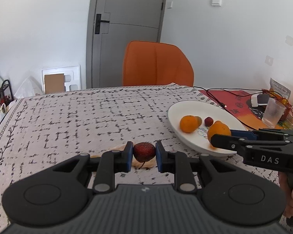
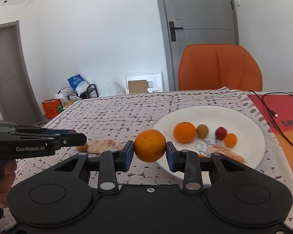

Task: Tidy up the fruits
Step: 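Carry the plum and orange over the white plate and open both tools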

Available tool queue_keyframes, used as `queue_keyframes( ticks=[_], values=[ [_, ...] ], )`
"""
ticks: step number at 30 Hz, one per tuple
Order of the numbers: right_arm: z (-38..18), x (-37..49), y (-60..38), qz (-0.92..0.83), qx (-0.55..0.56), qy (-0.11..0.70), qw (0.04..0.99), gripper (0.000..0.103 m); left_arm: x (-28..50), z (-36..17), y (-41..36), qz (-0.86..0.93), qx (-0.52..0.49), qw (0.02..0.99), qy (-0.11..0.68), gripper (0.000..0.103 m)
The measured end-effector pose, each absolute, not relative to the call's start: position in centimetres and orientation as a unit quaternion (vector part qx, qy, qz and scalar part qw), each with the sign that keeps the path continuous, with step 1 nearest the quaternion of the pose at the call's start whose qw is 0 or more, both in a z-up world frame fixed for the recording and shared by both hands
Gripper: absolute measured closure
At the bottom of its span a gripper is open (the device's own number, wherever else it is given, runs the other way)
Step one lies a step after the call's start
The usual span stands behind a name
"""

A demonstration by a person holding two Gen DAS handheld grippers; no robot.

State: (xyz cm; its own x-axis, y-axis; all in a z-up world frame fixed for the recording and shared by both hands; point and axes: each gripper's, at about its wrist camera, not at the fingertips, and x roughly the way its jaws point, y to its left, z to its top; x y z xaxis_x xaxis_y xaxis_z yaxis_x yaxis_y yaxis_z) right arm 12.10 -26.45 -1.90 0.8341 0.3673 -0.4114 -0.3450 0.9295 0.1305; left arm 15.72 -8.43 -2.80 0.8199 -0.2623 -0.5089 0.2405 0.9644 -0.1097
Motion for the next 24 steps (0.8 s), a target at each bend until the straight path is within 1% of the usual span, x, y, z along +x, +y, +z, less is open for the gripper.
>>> queue_keyframes(
  ticks=[24],
  values=[
    [-3.4,12.2,-31.9,0.137,0.056,0.226,0.963,0.069,17.9,-2.3,-13.8,-0.178,0.013,0.947,0.266,0.080]
  ],
)
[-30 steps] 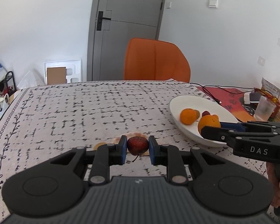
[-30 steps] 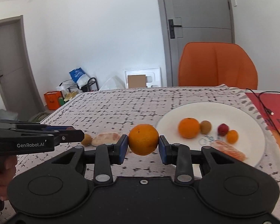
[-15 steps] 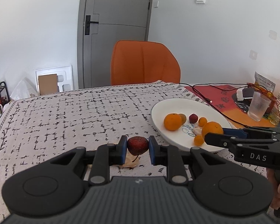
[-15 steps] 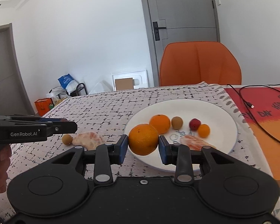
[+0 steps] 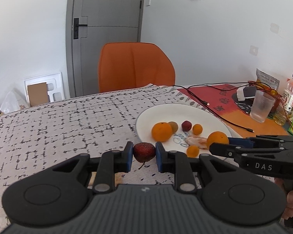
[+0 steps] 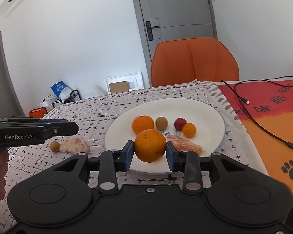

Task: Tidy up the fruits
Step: 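Carry the plum and orange over the white plate and open both tools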

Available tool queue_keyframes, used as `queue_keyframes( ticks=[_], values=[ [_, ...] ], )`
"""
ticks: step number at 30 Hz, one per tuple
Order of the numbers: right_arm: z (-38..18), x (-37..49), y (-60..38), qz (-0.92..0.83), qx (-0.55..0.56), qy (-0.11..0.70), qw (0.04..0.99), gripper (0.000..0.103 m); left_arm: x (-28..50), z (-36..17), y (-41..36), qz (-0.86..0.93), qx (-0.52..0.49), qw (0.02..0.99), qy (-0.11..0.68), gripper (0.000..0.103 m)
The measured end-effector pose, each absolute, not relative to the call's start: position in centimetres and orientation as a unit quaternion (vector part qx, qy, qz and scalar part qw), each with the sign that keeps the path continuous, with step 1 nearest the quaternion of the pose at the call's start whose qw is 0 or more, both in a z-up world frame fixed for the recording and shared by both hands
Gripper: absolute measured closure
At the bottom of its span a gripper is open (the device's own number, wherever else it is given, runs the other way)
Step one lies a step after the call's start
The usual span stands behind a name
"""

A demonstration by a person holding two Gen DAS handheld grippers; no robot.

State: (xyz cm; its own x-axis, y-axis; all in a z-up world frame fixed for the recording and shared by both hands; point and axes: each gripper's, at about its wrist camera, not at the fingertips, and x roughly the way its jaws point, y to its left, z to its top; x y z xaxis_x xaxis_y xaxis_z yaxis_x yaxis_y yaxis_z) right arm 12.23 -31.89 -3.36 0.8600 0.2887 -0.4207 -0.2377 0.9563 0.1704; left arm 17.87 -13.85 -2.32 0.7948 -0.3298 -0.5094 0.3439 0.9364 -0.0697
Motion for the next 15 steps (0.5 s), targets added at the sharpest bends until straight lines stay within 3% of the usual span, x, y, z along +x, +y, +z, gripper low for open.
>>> queue_keyframes(
  ticks=[3,6,15],
  values=[
    [-3.6,12.4,-32.3,0.132,0.058,0.229,0.963,0.067,18.3,-2.3,-14.7,-0.186,0.019,0.945,0.267,0.080],
    [-3.6,12.3,-32.9,0.126,0.066,0.224,0.964,0.054,18.5,-2.2,-15.3,-0.194,0.023,0.944,0.264,0.080],
    [-3.8,11.7,-34.4,0.108,0.074,0.225,0.966,0.052,19.4,-2.0,-17.0,-0.207,0.037,0.941,0.264,0.080]
  ],
)
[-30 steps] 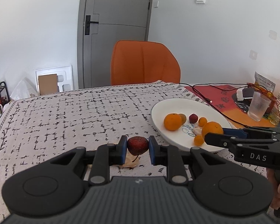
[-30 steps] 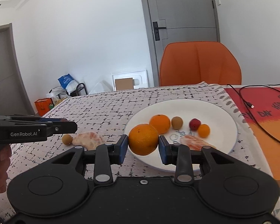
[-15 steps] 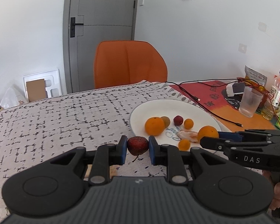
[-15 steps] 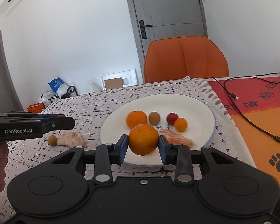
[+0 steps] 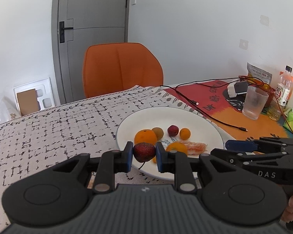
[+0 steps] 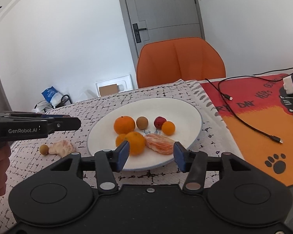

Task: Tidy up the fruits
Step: 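Carry the plum and orange over the white plate and open both tools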

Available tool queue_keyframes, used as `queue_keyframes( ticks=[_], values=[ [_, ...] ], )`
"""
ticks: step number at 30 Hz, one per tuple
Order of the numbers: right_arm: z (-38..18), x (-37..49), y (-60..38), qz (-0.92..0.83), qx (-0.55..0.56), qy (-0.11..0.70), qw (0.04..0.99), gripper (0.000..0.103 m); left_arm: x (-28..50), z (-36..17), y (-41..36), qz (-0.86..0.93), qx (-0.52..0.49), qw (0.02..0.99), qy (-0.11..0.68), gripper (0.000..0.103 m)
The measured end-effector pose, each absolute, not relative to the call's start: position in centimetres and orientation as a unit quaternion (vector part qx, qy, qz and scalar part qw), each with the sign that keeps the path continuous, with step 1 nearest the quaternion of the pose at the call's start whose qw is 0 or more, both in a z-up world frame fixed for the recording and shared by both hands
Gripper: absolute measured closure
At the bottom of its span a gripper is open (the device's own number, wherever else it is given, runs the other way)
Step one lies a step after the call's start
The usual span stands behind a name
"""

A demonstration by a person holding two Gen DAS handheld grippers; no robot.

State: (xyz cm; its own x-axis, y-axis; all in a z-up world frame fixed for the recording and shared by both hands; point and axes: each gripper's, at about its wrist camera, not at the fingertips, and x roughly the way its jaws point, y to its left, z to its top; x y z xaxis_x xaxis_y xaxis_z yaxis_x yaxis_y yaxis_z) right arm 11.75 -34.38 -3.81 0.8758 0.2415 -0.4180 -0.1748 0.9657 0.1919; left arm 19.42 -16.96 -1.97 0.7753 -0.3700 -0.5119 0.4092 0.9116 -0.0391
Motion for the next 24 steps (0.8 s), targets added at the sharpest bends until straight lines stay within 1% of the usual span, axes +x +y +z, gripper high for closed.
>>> queue_keyframes(
  ticks=[11,12,14,17,19,20,22,24],
  values=[
    [-3.6,11.4,-35.2,0.111,0.081,0.220,0.966,0.051,19.7,-1.8,-19.2,-0.217,0.045,0.939,0.263,0.080],
    [-3.6,11.4,-35.3,0.112,0.082,0.221,0.965,0.051,19.6,-1.7,-19.3,-0.214,0.044,0.941,0.260,0.076],
    [-3.6,11.4,-35.3,0.113,0.083,0.223,0.965,0.051,19.6,-1.6,-19.2,-0.207,0.046,0.942,0.259,0.074],
    [-3.6,11.4,-35.3,0.114,0.084,0.222,0.965,0.051,19.7,-1.3,-18.5,-0.194,0.042,0.942,0.272,0.066],
    [-3.6,11.4,-35.2,0.116,0.085,0.222,0.964,0.051,19.6,-1.2,-17.7,-0.186,0.034,0.943,0.274,0.053],
    [-3.6,11.4,-35.2,0.118,0.086,0.222,0.964,0.051,19.5,-1.1,-17.4,-0.181,0.034,0.945,0.272,0.050],
    [-3.6,11.5,-34.9,0.120,0.086,0.222,0.964,0.051,19.2,-1.0,-16.9,-0.171,0.041,0.948,0.264,0.037],
    [-3.5,11.5,-34.7,0.124,0.087,0.222,0.963,0.047,18.8,-0.8,-16.3,-0.165,0.045,0.951,0.256,0.033]
  ],
)
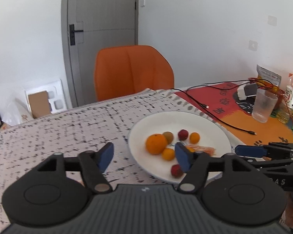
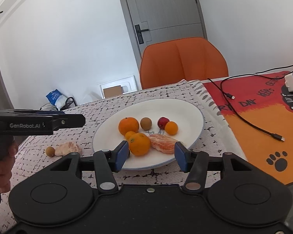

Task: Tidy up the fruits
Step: 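Carry the plum and orange over the white plate and open both tools, then withdraw both open tools toward the pomelo segment and yellow fruit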

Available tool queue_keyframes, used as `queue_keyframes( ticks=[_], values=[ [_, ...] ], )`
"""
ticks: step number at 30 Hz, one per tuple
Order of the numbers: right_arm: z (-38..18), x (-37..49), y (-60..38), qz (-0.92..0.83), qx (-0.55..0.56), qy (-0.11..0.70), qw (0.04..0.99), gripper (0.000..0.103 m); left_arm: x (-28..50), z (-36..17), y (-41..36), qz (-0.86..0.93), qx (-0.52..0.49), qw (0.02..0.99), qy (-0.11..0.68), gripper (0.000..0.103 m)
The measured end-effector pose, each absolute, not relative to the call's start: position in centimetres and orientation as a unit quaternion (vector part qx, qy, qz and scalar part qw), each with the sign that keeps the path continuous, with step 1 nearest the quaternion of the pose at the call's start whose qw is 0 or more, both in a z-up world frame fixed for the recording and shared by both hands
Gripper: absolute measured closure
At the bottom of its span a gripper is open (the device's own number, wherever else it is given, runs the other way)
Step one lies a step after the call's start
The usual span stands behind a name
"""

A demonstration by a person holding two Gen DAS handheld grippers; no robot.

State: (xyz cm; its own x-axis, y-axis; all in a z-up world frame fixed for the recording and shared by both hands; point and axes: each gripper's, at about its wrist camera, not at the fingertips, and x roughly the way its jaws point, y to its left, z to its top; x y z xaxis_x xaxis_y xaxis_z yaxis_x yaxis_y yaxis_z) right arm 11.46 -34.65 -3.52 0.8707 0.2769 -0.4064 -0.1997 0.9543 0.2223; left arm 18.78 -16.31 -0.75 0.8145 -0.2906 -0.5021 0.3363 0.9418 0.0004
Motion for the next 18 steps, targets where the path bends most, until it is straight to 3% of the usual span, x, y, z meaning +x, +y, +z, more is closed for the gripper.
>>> queue_keyframes(
  ticks=[6,9,13,18],
  values=[
    [-3.0,11.3,-33.5,0.134,0.080,0.218,0.963,0.036,18.1,-0.2,-14.2,-0.145,0.043,0.956,0.252,0.025],
    [-2.7,11.2,-32.8,0.140,0.080,0.213,0.963,0.024,17.7,0.0,-12.9,-0.130,0.037,0.960,0.247,0.019],
    [-2.3,11.0,-31.6,0.151,0.072,0.202,0.965,0.001,17.3,0.1,-11.5,-0.115,0.039,0.962,0.244,0.016],
    [-1.8,10.9,-30.0,0.166,0.055,0.199,0.964,0.000,16.8,0.4,-9.6,-0.102,0.029,0.965,0.241,0.015]
  ],
)
